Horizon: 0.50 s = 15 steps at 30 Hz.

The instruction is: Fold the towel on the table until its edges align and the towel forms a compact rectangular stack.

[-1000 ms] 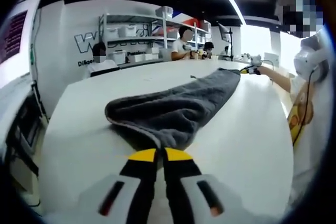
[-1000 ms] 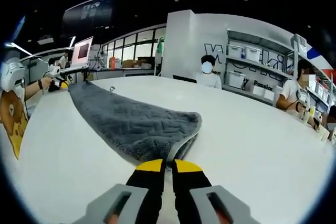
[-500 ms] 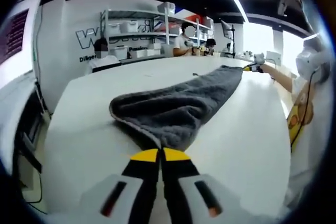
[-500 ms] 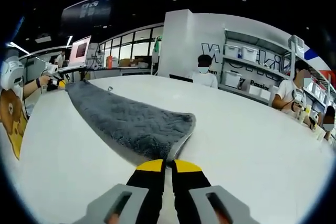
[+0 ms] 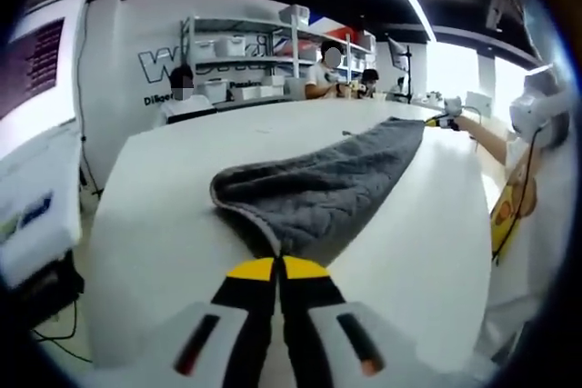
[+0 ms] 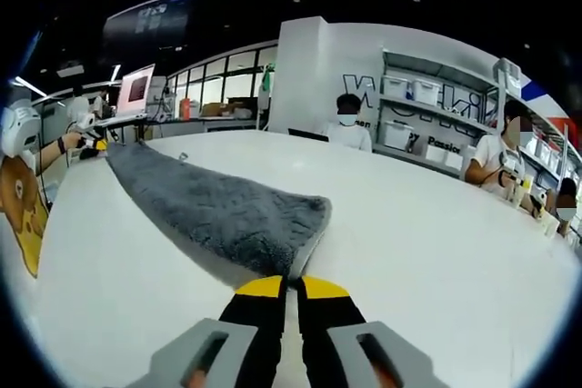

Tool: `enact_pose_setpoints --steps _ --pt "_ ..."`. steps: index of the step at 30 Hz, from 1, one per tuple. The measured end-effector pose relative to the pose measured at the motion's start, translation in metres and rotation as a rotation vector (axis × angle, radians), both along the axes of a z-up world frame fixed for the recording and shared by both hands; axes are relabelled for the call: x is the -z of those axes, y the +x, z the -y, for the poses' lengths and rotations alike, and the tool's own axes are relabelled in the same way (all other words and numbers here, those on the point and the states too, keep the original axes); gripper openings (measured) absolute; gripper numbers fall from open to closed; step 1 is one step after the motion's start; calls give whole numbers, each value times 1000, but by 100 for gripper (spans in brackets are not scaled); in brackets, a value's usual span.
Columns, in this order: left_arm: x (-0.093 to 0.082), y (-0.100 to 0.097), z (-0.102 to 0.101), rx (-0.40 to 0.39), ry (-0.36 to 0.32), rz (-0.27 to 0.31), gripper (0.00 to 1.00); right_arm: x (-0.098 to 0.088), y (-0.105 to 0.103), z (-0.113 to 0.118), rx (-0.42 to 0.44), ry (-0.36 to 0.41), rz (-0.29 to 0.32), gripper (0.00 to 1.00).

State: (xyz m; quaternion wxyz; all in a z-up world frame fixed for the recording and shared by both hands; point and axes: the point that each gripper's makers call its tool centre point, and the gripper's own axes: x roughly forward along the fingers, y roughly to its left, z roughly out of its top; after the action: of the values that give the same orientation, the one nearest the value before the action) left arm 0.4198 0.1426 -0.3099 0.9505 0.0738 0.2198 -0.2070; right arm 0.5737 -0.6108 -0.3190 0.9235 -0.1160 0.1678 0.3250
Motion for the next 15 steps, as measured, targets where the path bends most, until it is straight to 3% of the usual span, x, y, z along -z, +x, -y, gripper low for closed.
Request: enact_pose_setpoints --steps 15 --pt "9 -3 -5 -13 -2 -18 2 9 -2 1 13 -6 -14 5"
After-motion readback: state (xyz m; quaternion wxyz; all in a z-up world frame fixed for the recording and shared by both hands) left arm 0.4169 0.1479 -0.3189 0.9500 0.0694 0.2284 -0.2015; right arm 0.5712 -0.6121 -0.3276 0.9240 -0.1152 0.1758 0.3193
